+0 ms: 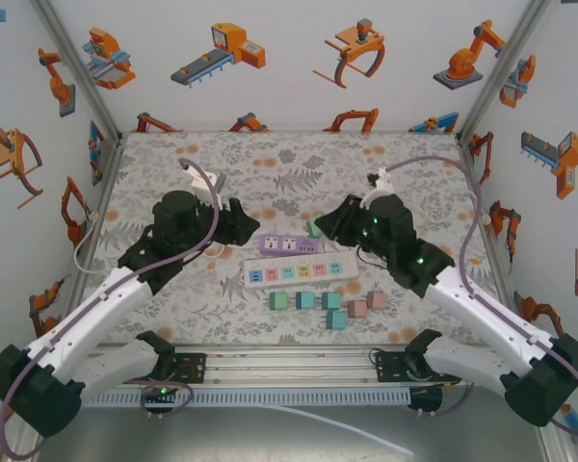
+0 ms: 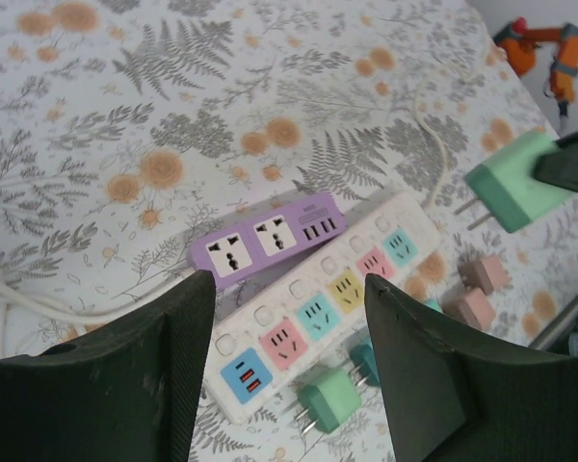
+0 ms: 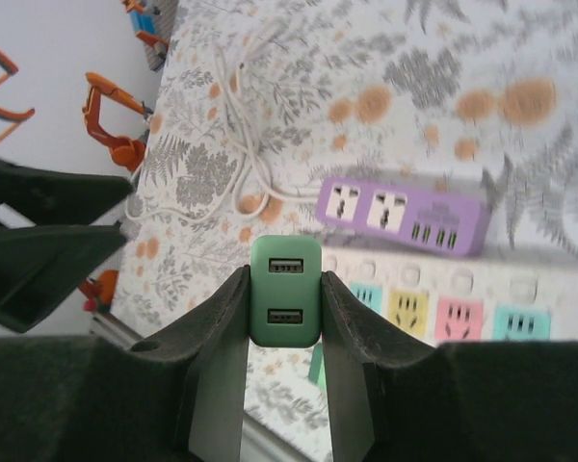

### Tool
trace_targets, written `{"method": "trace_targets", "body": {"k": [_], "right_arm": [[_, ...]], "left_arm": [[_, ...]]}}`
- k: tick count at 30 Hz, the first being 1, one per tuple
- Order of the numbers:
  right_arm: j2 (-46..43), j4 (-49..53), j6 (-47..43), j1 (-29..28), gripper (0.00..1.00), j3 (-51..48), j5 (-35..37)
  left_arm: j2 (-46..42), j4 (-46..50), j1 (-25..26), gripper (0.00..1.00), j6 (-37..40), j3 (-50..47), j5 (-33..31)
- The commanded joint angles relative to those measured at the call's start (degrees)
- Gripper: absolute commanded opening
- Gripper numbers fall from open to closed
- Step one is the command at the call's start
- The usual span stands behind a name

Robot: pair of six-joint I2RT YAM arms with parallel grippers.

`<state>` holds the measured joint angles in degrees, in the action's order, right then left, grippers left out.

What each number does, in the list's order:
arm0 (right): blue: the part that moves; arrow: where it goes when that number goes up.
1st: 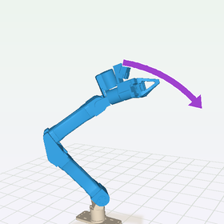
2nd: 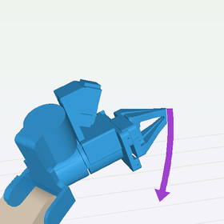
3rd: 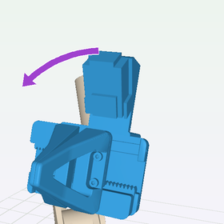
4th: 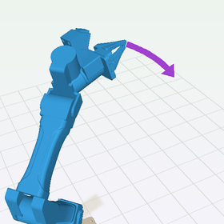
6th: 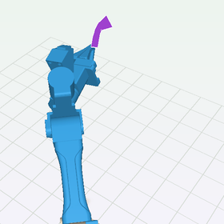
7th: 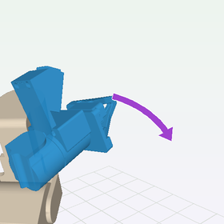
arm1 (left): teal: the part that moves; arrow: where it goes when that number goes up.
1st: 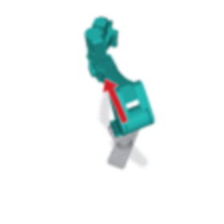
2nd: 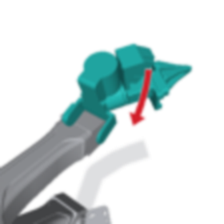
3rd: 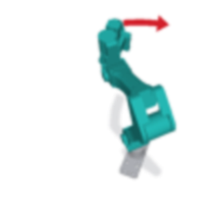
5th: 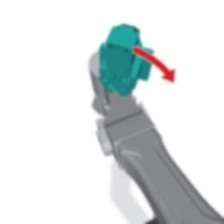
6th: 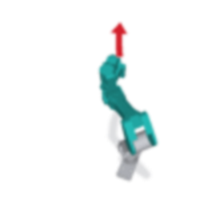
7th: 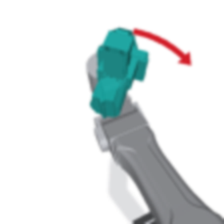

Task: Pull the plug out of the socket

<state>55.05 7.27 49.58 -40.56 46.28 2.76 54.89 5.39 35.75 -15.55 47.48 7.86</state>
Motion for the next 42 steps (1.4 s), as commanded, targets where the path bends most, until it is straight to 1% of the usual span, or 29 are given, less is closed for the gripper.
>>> {"method": "trace_targets", "body": {"k": [1,4,7,10,13,15,19,23,27,29,30,32,37,42], "right_arm": [[-5.9,3.4,13.7,-3.0,0.11,-5.0,7.8],[-9.8,3.9,18.5,-6.9,0.09,-9.6,10.6],[-11.0,6.2,21.1,-11.9,0.09,-12.1,13.3],[-10.5,6.9,23.7,-17.8,0.09,-13.8,16.9],[-8.6,5.0,26.8,-22.8,0.09,-15.6,19.7],[-6.8,3.3,28.5,-25.3,0.1,-16.3,20.9],[-2.2,-0.3,31.1,-29.5,0.11,-17.0,23.4],[2.0,-3.7,34.2,-33.6,0.11,-17.5,26.9],[5.9,-4.5,38.2,-37.6,0.12,-17.5,31.0],[6.9,-4.3,39.7,-39.0,0.12,-17.8,32.5],[7.3,-4.0,40.3,-39.4,0.13,-17.9,32.9],[7.7,-2.9,41.6,-39.9,0.14,-18.2,33.7],[8.2,-0.7,44.2,-41.2,0.14,-19.9,36.4],[9.4,-2.8,45.6,-41.4,0.14,-22.3,37.2]], "left_arm": [[-3.9,4.5,1.0,0.61,10.6,0.0,8.3],[-6.7,7.7,2.2,0.64,16.2,0.1,12.3],[-9.1,10.9,4.7,0.67,22.9,-0.4,14.2],[-11.0,13.4,8.0,0.71,27.9,-1.1,13.8],[-12.3,16.1,11.2,0.74,31.1,-1.5,13.8],[-13.3,17.4,13.9,0.77,33.1,-2.2,13.4],[-14.9,20.5,19.2,0.83,36.4,-3.8,10.4],[-15.4,23.1,23.7,0.87,37.5,-4.3,7.3],[-15.4,24.4,27.5,0.91,37.5,-4.9,4.7],[-15.3,25.1,29.0,0.95,37.6,-5.0,3.6],[-15.3,25.5,29.6,0.99,37.4,-5.2,2.7],[-15.4,25.9,30.3,0.97,36.6,-5.8,1.7],[-16.9,26.2,31.3,0.97,34.3,-7.3,0.6],[-19.1,26.3,31.8,0.97,34.0,-8.3,-1.0]]}}
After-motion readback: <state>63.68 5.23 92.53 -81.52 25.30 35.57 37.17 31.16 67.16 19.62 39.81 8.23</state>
